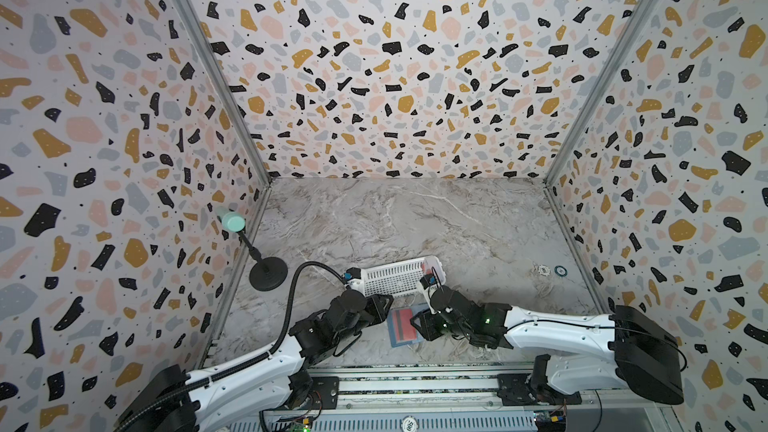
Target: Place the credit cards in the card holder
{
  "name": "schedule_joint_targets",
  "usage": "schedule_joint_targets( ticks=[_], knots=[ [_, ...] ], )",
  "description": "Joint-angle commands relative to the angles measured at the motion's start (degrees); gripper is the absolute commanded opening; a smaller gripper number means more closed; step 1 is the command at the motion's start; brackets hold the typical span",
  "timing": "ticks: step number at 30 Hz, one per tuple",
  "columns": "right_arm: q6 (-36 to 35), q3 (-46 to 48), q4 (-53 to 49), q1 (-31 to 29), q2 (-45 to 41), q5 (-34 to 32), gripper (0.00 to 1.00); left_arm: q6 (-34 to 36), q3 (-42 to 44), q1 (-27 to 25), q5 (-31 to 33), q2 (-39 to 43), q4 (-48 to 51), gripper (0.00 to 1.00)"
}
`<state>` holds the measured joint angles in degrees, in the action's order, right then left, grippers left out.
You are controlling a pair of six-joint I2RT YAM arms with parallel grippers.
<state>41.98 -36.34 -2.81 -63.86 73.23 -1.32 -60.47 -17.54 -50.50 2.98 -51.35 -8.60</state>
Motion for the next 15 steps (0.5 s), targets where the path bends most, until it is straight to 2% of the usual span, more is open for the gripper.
schedule_joint_targets(
  ticks=[1,7,15],
  knots=[
    [-3.6,-3.3,-7.0,2.8,-2.9,-3.5,0.4,3.4,-4.0,0.3,-1.7,-3.1,-2.2,0.32],
    [-8.4,-6.8,-12.1,10.8,-3.6,-3.6,0.45,7.9,-10.2,0.2,-1.8,-11.0,-1.7,0.31],
    [-13.6,-11.1,-11.5,18.6,0.1,-0.7,0.51,14.6,-20.1,0.2,-3.4,-24.0,0.3,0.28]
  ],
)
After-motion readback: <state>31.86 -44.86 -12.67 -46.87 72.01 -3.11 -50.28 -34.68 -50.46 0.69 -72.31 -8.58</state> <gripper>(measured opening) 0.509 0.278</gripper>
